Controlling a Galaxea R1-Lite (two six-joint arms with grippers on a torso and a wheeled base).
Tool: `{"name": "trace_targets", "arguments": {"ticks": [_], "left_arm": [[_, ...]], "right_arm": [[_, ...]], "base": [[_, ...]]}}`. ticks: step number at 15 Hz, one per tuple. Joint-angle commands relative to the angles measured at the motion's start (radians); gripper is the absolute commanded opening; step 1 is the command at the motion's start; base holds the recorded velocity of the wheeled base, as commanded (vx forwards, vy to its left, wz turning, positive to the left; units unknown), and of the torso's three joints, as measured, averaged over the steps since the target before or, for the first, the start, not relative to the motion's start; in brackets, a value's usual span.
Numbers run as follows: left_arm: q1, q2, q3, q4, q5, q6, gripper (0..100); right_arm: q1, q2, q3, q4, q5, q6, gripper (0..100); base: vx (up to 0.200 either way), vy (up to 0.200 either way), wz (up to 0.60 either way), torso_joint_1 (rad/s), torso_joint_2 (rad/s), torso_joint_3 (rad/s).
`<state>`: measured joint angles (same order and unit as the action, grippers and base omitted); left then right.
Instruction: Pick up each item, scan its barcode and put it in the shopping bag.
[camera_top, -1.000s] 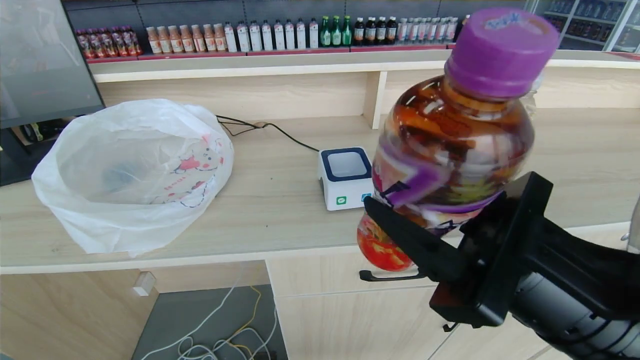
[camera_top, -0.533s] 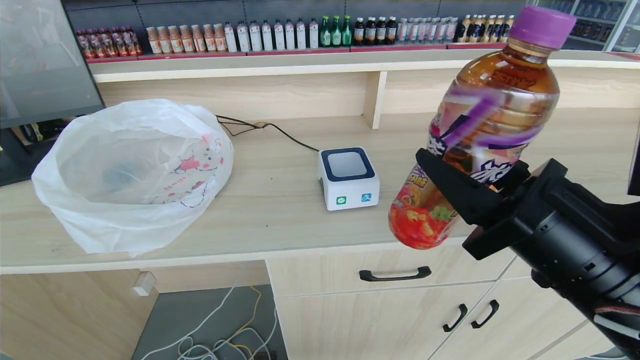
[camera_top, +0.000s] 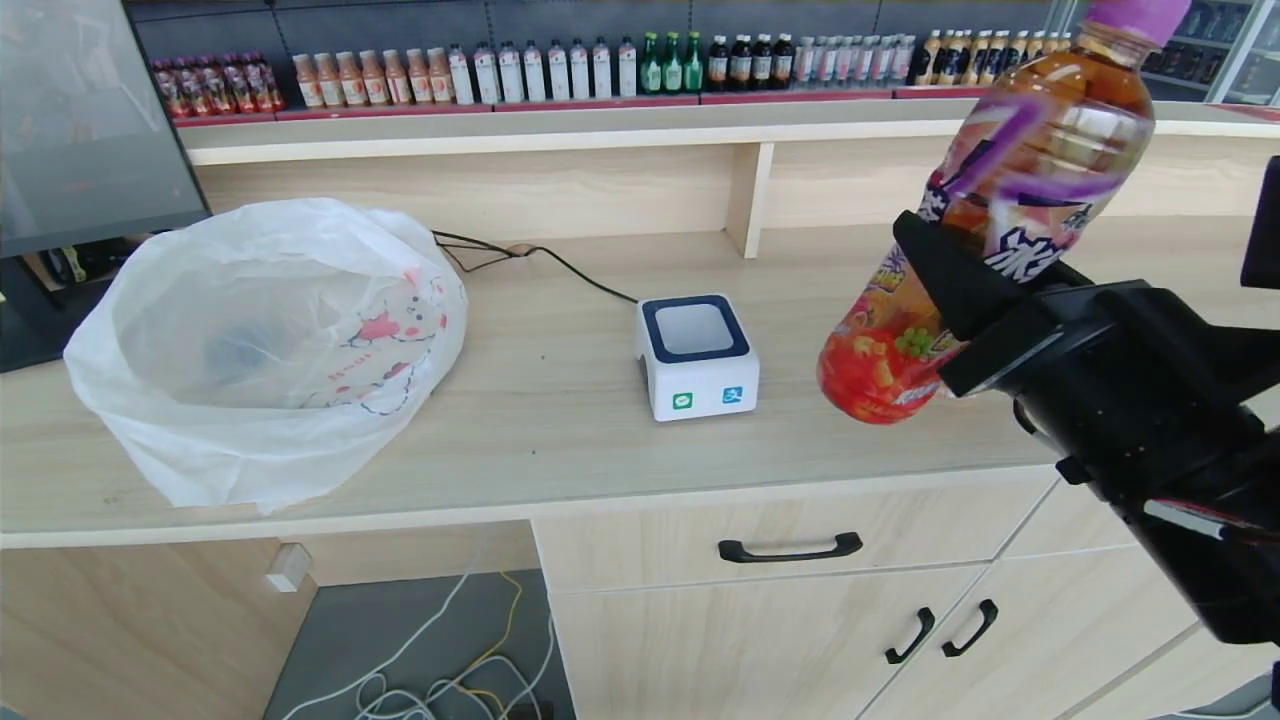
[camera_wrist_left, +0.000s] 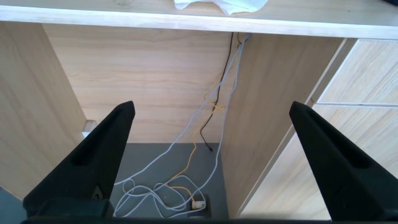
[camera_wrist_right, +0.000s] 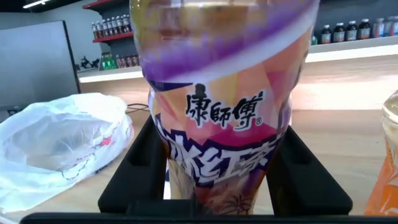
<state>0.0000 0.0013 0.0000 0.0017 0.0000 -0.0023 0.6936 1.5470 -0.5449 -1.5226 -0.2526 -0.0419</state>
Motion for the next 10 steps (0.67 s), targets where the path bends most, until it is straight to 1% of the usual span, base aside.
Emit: {"name": "trace_targets", "arguments": {"ticks": [1,2,6,8,10], "left_arm": [[0.000,0.000,0.000,0.000,0.000,0.001,100],[0.000,0.000,0.000,0.000,0.000,0.001,100],[0.000,0.000,0.000,0.000,0.002,-0.002,100],[0.000,0.000,0.000,0.000,0.000,-0.004,100],[0.000,0.000,0.000,0.000,0.002,-0.005,100]], "right_arm": [[0.001,0.045,-0.032,0.002,-0.017,0.000,0],[0.003,0.048,-0.021,0.002,-0.020,-0.003,0],[-0.006,0.065,-0.073,0.001,-0.022,-0.003,0],[-0.009,0.056,-0.081,0.001,-0.022,-0.003,0],[-0.014,0.025,-0.061,0.001,-0.020,0.000,0]], "base": [[0.000,0.000,0.00,0.000,0.00,0.000],[0.000,0.000,0.00,0.000,0.00,0.000],[0.000,0.000,0.00,0.000,0.00,0.000],[0.000,0.200,0.00,-0.002,0.00,0.005],[0.000,0.200,0.00,0.005,0.00,0.005]]}}
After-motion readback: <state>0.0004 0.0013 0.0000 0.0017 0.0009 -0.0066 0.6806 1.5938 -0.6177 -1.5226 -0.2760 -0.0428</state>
